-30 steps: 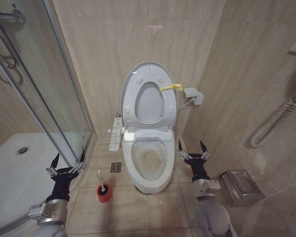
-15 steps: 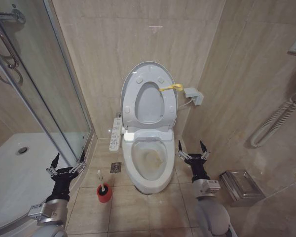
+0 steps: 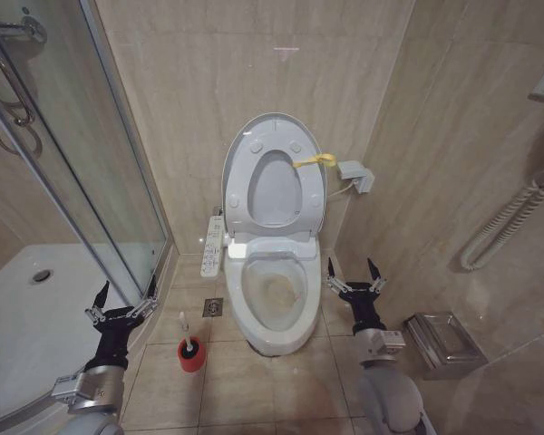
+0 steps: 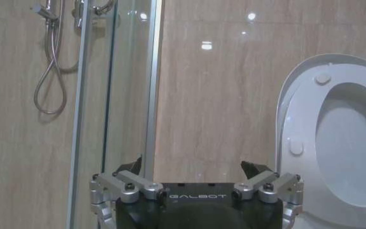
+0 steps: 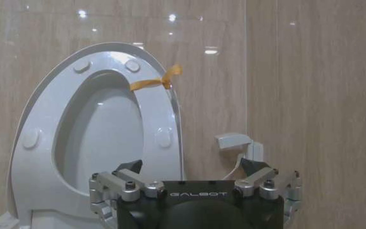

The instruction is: Open the toilet lid, clean the toilet bowl with a toilet brush, close the toilet lid, and flush.

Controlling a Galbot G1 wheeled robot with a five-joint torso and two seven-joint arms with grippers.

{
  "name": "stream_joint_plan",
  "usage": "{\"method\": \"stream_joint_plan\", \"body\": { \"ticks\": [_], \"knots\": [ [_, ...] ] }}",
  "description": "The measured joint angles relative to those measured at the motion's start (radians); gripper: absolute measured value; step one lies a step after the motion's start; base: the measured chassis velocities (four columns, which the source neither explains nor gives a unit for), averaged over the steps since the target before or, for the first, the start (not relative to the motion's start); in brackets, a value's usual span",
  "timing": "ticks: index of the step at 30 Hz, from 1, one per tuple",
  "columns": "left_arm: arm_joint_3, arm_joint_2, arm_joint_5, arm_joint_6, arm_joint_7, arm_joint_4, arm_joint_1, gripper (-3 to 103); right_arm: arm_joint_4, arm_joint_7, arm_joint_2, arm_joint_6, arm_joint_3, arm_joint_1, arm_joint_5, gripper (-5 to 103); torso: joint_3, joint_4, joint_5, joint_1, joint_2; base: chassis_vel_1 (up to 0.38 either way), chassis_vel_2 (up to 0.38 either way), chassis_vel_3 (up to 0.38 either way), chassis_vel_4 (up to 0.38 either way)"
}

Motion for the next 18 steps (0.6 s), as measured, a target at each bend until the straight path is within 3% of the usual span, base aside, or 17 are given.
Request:
{"method": "stream_joint_plan", "body": {
  "ticks": [18],
  "knots": [
    [0.000,0.000,0.000,0.000,0.000,0.000,0.000,100,0.000,0.001,0.000,0.000,0.000,0.000,0.000,100,0.000,0.0000,0.0000,0.000,0.000,0.000,0.000,0.000,0.000]
  ]
}}
